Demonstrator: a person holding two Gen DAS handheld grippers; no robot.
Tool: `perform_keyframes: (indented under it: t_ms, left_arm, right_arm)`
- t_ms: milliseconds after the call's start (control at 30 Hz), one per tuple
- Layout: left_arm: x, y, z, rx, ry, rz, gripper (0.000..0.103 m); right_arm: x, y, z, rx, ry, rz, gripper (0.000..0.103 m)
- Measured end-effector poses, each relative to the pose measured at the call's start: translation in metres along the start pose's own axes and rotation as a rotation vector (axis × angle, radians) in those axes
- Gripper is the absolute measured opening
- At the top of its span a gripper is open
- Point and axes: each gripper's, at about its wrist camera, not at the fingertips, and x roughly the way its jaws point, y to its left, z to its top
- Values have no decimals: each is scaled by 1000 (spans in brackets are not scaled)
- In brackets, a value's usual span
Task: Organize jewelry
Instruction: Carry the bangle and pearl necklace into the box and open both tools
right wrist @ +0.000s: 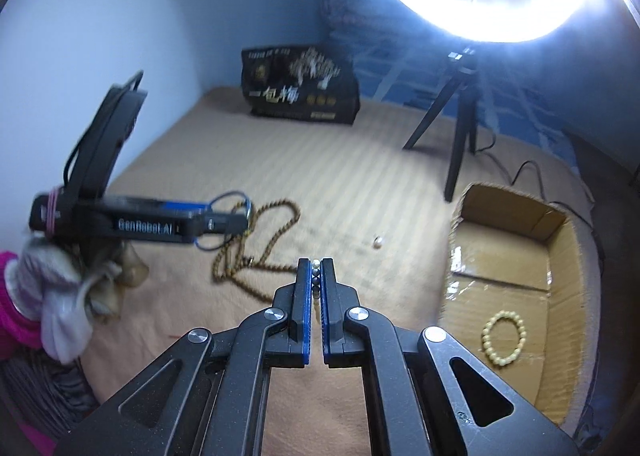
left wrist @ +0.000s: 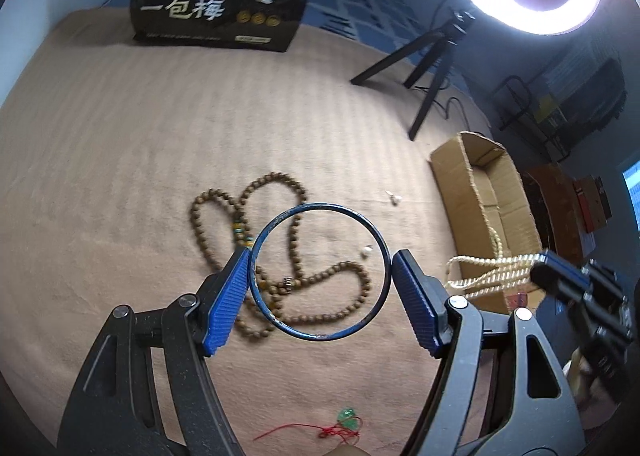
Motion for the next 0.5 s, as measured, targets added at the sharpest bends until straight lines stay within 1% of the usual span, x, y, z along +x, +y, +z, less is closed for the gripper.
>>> perform_keyframes:
  t_ms: [133,367,500]
  left_arm:
    - [-1,-17,-2,27,-1,-25,73]
    - [1,-54,-5,81,-6,-69,73]
    - [5,-78,-6,116,-6,-95,73]
  right_arm:
    - [-9,-11,2,20,-26,-28,2]
    - [-30,-47,3,106,-75,-72,2]
    - [-42,-65,1,144,-99,-112,2]
